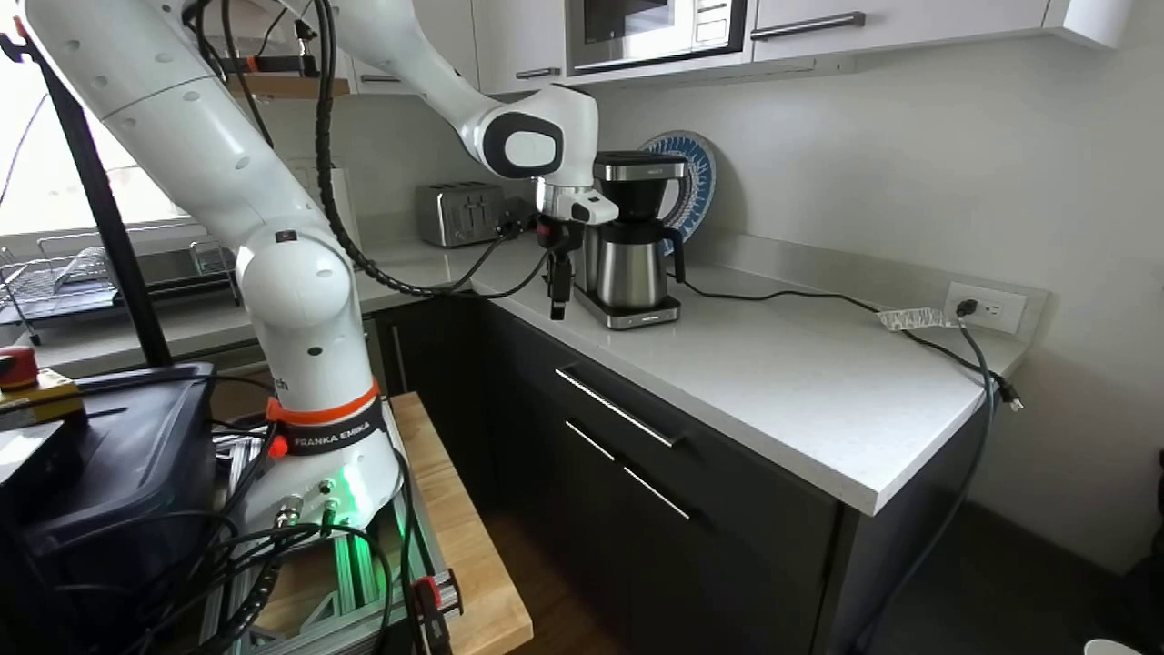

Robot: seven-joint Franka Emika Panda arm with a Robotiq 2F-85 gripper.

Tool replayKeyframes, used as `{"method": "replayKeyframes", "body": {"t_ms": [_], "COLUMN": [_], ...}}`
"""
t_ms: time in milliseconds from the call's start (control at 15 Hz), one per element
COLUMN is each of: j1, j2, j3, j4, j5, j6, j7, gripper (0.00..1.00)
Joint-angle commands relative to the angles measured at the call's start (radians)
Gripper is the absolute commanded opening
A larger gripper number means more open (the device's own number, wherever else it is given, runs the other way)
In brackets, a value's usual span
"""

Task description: Open the first top drawer

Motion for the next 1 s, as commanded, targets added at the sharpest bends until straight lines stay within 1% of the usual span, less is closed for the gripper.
{"method": "replayKeyframes", "body": {"t_ms": [0, 333, 467, 600, 733, 933], "j1": [-0.030, -0.064, -0.063, -0.058, -0.065, -0.082], "j2": [0.099, 0.199, 0.248, 0.291, 0.340, 0.390], "j3": [-0.041, -0.114, -0.163, -0.196, -0.219, -0.239], "j4": [0.016, -0.008, -0.013, -0.007, 0.008, 0.027], "j5": [0.005, 0.040, 0.116, 0.203, 0.282, 0.385], "j6": [0.015, 0.095, 0.156, 0.184, 0.181, 0.147], "j7": [-0.009, -0.053, -0.136, -0.209, -0.257, -0.291], "gripper": [1.00, 1.00, 1.00, 1.00, 1.00, 1.00]}}
